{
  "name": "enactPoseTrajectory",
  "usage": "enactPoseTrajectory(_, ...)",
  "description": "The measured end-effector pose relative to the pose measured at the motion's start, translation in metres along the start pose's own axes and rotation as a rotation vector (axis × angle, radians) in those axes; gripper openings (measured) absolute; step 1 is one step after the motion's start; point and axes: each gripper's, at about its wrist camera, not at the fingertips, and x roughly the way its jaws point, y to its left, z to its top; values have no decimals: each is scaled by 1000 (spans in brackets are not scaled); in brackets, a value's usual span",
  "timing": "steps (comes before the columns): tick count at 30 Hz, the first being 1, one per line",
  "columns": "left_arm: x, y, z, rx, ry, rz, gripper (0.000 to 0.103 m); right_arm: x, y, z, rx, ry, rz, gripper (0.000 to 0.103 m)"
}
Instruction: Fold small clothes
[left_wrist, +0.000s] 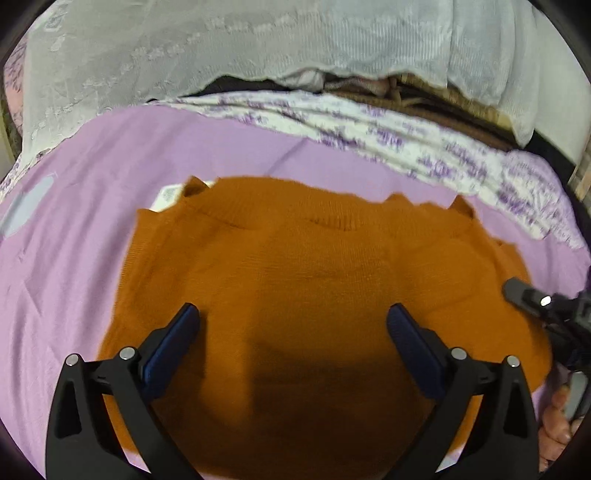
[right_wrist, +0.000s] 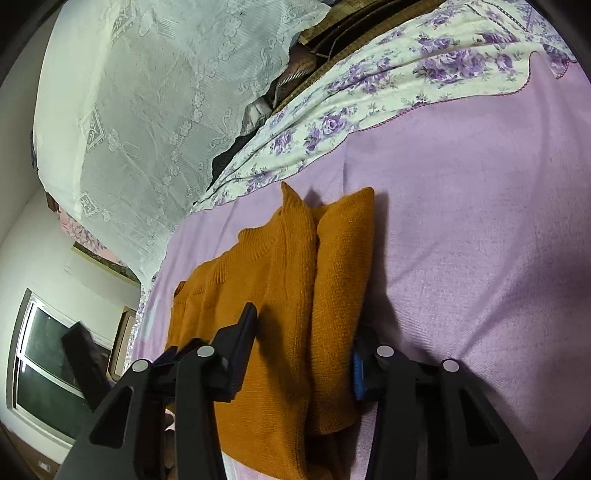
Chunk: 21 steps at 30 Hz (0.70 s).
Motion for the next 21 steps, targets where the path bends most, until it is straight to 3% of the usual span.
enactPoseTrajectory(3,-14,17,-2,-58,-26,-14,99,-4,-2,-5,10,5,14,44)
enactPoseTrajectory(8,-20,57,-7,-87,21,-19,99,-5,-2,-6,13,12,13,44)
enactPoseTrajectory(10,-23,75,-10,-111,18,3,99,-4,-4,-5,31,3,24,40)
enactPoseTrajectory(14,-29,105,-6,-165,8,-27,99,-7,-4,-4,35,-28,45,24)
enactPoseTrajectory(18,-26,120,-8,-105,-10,73,99,-8,-2,-4,26,-26,49,24)
enactPoseTrajectory(21,-14,135,-11,-172,52,18,99,-2,-10,-3,63,1,39,25)
